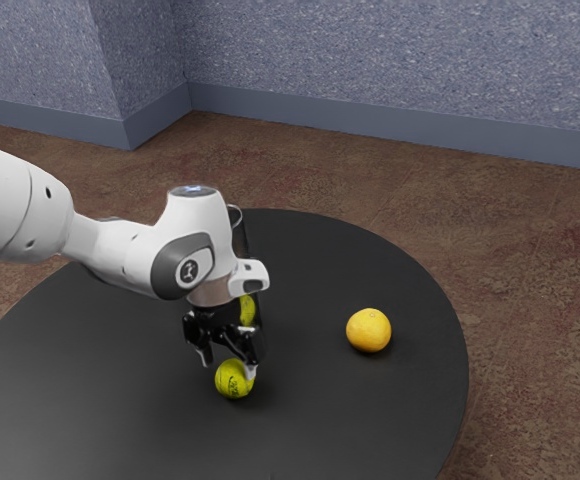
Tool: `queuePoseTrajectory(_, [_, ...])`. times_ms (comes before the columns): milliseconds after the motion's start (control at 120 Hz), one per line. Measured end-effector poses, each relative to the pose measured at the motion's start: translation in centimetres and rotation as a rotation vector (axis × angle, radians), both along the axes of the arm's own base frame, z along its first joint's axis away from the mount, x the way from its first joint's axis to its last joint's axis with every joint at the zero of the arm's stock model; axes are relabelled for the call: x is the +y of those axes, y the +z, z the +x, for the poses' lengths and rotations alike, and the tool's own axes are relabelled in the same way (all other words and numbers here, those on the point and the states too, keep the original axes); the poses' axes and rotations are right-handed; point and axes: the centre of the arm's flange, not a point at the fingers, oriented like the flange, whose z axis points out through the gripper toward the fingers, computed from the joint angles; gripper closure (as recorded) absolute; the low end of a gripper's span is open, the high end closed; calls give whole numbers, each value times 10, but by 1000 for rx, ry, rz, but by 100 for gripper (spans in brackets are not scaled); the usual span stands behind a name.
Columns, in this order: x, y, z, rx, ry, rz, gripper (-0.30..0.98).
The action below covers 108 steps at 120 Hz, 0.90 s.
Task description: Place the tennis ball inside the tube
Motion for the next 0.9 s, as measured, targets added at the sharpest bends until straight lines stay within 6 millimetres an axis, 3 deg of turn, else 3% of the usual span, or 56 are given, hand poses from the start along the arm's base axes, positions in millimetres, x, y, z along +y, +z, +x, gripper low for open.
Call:
queuePoseTrajectory(133, [0, -17, 1, 13, 20, -2, 0])
queuePoseTrajectory(358, [0, -28, 3, 18, 37, -3, 0])
queuePoseTrajectory(525, [-1, -31, 3, 21, 49, -7, 24])
queuePoseTrajectory(608, [-1, -29, 4, 18, 51, -8, 26])
queuePoseTrajectory(742, [-5, -13, 5, 1, 47, -14, 30])
queuePoseTrajectory(900, [-7, 41, 1, -32, 46, -35, 37])
